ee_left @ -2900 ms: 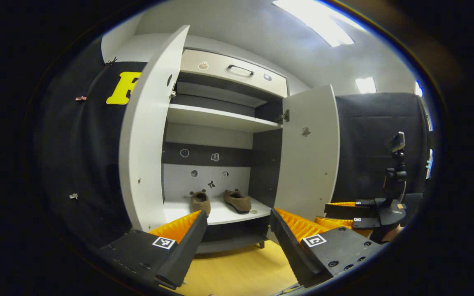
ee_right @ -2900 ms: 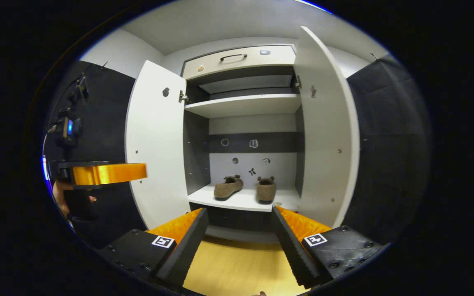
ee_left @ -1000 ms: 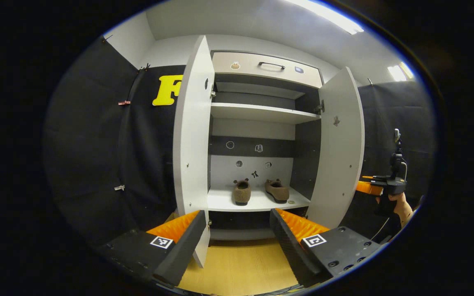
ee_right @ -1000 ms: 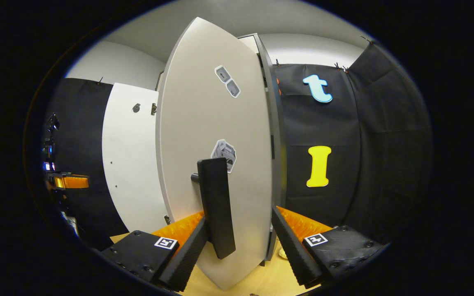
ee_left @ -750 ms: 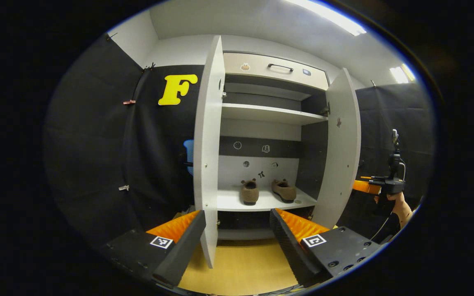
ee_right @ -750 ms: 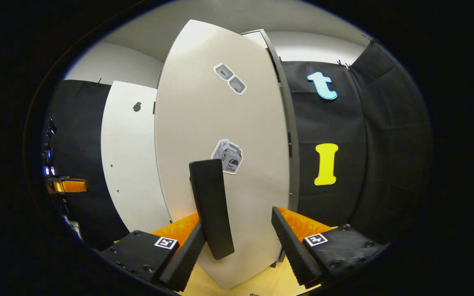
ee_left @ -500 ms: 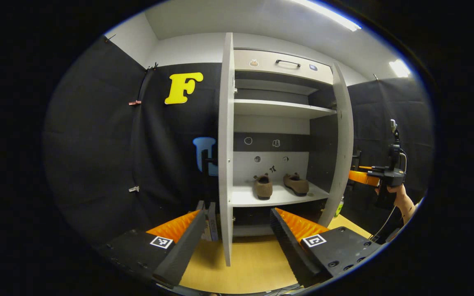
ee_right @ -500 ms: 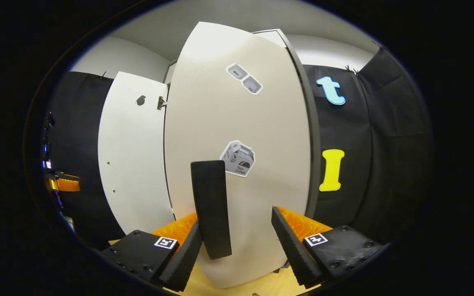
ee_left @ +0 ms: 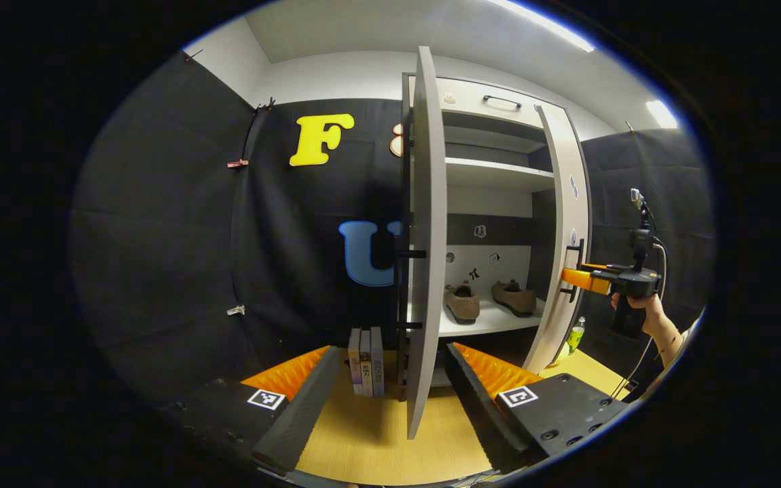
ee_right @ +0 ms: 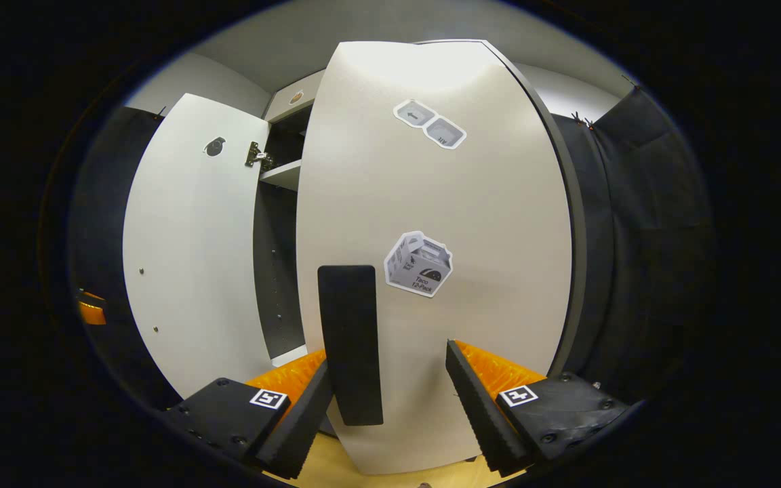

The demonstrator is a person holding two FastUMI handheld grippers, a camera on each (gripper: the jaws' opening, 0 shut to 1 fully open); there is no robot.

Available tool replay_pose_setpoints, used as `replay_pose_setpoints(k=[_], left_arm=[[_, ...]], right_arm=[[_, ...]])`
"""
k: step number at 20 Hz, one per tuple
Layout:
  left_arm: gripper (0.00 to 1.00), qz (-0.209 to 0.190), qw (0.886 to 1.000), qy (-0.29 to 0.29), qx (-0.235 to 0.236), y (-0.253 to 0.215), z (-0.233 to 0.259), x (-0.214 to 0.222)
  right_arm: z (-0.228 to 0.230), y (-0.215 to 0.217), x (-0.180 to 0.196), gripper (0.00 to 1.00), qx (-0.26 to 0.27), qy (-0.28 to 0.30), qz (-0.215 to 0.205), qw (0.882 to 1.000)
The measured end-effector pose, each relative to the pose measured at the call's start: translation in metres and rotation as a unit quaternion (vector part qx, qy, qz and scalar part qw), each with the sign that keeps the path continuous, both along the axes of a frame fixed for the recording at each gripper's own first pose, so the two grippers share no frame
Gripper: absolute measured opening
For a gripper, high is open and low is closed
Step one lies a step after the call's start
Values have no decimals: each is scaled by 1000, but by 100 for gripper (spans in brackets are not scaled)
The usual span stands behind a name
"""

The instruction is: Grab one shoe with the right hand and put it into the shoe cabinet, grab the other shoe with the left hand and put it into the shoe cabinet; then close the right door with the right hand and the left door with the left hand.

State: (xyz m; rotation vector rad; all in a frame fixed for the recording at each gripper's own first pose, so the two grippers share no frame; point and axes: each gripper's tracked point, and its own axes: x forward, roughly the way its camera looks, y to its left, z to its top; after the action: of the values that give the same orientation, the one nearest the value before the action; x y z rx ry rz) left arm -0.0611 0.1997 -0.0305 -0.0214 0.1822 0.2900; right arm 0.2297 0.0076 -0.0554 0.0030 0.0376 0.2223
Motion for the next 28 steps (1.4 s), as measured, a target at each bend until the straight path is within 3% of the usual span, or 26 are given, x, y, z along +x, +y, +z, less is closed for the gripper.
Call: replay_pose_setpoints(k=[5, 13, 17, 18, 23, 28], left_arm=[[98, -13, 1000, -11, 6, 26, 4, 20], [99, -75, 997, -24, 5, 38, 8, 73], [98, -107, 994, -27, -1, 32, 9, 85], [92, -110, 994, -26, -1, 31, 8, 83], [94, -134, 990, -30, -15, 20, 9, 89], [94, -149, 988, -26, -12, 0, 8, 97]], right_arm=[[-1, 10, 23, 97, -5, -9, -33, 999], [-3, 14, 41, 98, -22, -12, -67, 997], [7, 15, 15, 96, -22, -23, -64, 997], [10, 12, 5, 96, -30, -28, -67, 997], [11, 7, -40, 98, -27, -18, -62, 998], [3, -6, -60, 98, -29, -1, -60, 998]])
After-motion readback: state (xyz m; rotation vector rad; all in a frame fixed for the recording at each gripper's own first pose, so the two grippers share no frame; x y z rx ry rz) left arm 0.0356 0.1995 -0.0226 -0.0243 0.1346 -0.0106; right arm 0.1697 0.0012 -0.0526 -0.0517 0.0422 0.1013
